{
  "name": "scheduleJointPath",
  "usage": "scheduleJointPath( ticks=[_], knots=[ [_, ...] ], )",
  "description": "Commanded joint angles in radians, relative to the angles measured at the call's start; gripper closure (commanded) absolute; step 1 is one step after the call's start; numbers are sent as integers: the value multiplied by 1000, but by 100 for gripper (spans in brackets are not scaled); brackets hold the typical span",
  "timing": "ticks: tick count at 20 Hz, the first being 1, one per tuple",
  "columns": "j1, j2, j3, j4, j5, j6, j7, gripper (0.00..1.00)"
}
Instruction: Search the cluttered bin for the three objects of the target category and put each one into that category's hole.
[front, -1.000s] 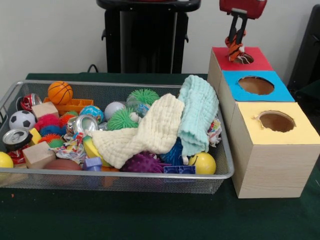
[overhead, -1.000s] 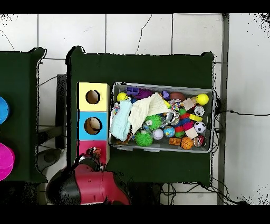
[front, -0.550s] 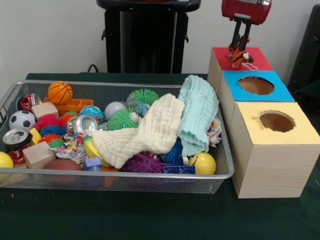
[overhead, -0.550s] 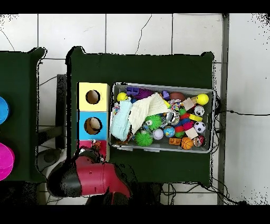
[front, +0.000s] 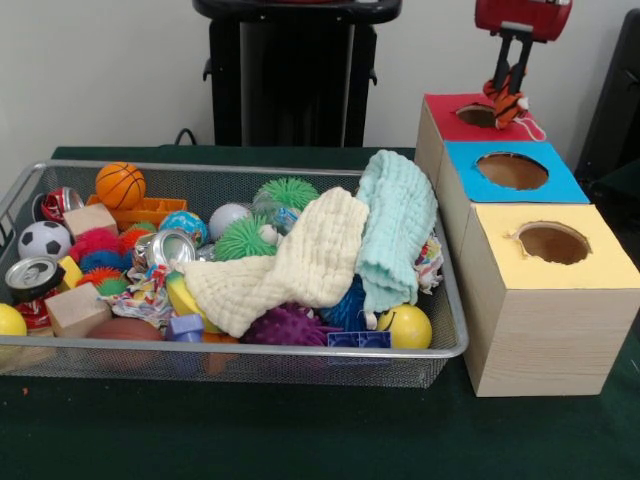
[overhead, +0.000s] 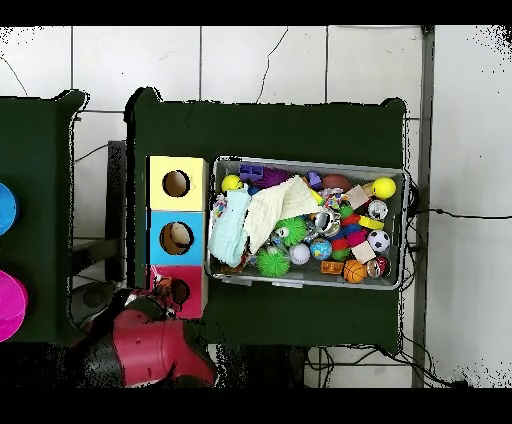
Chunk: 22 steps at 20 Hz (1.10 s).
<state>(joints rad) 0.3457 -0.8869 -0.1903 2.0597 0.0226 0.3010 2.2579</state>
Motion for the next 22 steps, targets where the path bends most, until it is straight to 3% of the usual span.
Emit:
scheduleJointPath(
  ticks=[1,6,7,19,20,22],
  knots=[
    [68,23,-52,31,53,59,241,100],
    [52,27,-57,98,48,-23,208,100],
    [18,37,-48,95,41,-34,184,100],
    [17,92,-55,43,28,-66,160,100],
    [15,91,-49,44,32,-72,160,0],
    [16,90,-50,41,32,-73,159,0]
  ],
)
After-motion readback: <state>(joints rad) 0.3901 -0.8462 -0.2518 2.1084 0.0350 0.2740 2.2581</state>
